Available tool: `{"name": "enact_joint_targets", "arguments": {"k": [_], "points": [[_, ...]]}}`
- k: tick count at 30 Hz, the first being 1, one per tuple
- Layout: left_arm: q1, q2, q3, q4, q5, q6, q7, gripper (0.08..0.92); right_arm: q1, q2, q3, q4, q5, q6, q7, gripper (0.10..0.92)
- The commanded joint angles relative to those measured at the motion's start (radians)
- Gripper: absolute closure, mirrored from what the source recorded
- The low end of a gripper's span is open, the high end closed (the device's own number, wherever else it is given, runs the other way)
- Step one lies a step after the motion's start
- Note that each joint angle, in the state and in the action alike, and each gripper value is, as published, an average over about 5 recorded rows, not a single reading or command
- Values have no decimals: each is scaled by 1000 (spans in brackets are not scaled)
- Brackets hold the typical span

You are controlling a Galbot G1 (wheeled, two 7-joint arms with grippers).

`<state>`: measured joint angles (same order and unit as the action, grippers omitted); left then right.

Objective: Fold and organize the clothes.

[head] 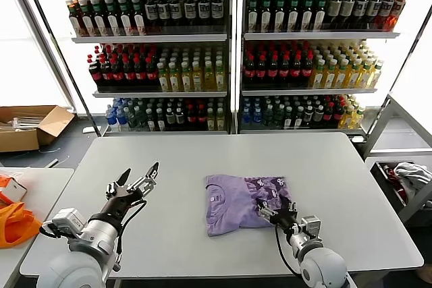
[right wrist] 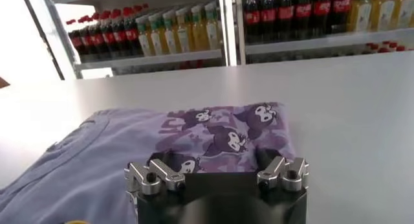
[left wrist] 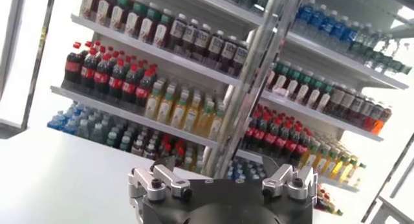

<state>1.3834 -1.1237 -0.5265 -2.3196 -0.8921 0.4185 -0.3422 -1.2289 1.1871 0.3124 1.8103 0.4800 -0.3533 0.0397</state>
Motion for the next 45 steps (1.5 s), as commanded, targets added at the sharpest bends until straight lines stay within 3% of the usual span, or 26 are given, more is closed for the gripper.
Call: {"name": "enact_joint_targets", "arguments": {"k": [1, 5, 12, 16, 20, 23, 30, 33, 38, 45], "points": [[-15, 4, 23, 6, 5, 0, 4, 177, 66, 9, -51, 178, 21, 18, 55, 203], [-24, 1, 42, 8, 9, 1, 3, 177, 126, 8, -116, 213, -25, 23, 50, 203], [-15, -3, 48, 9, 17, 1, 4, 177, 185, 71, -285, -27, -240, -24, 73, 203], [4, -7, 32, -1, 19, 1, 4, 177, 185, 98, -304, -128, -248, -114, 147, 203], [24, -21, 26, -4, 28, -4, 6, 177, 160, 81, -294, -127, -230, -148, 171, 203], [27, -29, 29, -3, 35, -7, 9, 177, 154, 69, -276, -66, -206, -89, 175, 203], [15, -17, 21, 3, 44, -8, 22, 177, 147, -28, -91, 345, -14, -1, 177, 203], [20, -15, 9, 7, 64, -12, 48, 177, 58, -99, 78, 448, -1, 35, 124, 203], [46, -22, -16, 11, 112, -23, 115, 177, -206, -87, 395, 514, 10, 111, 17, 203], [105, -51, -79, 12, 178, -36, 245, 177, -423, 24, 639, 486, -9, 221, -126, 203]]}}
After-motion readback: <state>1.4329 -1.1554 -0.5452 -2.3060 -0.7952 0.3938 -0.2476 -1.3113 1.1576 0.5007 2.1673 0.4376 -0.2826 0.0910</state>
